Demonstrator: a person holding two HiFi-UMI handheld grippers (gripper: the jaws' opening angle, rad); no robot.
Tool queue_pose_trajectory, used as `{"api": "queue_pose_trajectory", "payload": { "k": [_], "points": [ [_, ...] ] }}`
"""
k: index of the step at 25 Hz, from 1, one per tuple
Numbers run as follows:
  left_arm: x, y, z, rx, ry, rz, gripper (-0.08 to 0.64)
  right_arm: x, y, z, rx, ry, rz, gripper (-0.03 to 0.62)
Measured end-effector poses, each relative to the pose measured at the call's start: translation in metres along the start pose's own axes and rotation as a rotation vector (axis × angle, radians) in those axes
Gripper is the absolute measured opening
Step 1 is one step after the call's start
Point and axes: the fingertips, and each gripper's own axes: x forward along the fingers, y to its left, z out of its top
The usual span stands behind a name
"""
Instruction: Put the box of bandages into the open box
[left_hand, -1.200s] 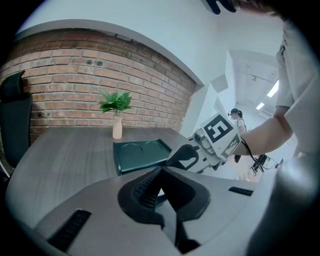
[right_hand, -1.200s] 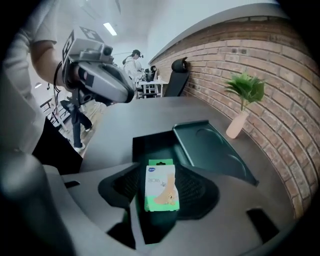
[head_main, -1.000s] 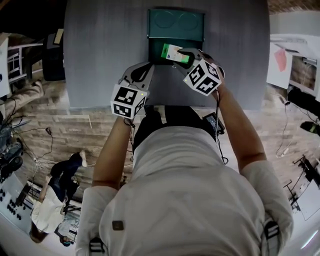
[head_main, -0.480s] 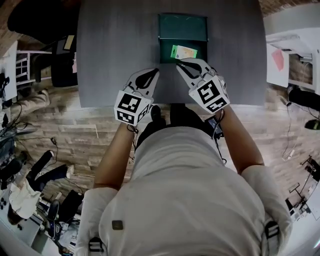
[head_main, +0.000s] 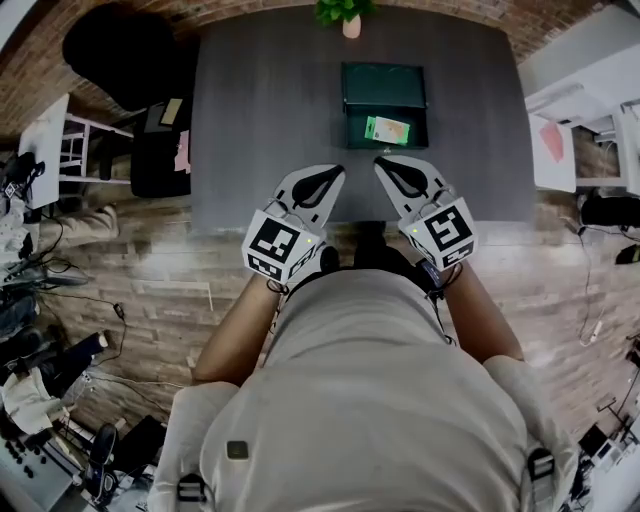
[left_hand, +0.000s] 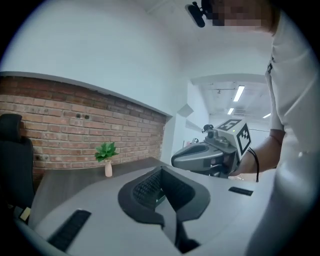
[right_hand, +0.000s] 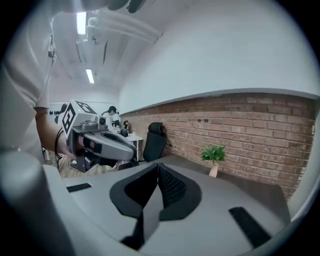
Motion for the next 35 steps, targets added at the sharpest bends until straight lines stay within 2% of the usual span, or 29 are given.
{"api": "queue_pose_trajectory", "payload": {
  "k": [5,10,17,24,29,35],
  "points": [
    [-0.039,-0.024,0.029,0.031,-0.078,-0.025,0.015,-0.03,0.034,0.04,-0.044,-0.099,-0.048,0.021],
    [-0.065,-0.04,0.032,0.039,-0.1,-0.06,0.015,-0.049,0.059,0.057,-0.062,-0.136,-0.097,0.021],
    [-0.08,-0.062,0.034,0.058,-0.109,-0.111,0.015,-0.079,0.078,0.053,-0.039,-0.13,-0.159,0.021],
    [-0.075,-0.102,0.038,0.079,-0.105,-0.137,0.015,-0.117,0.083,0.047,0.042,-0.091,-0.191,0.021],
    [-0.067,-0.144,0.048,0.083,-0.126,-0.128,0.015,-0.156,0.08,0.04,0.044,-0.116,-0.175,0.021],
    [-0.052,-0.201,0.053,0.082,-0.133,-0.07,0.015,-0.22,0.068,0.022,0.047,-0.145,-0.139,0.021]
  ]
}}
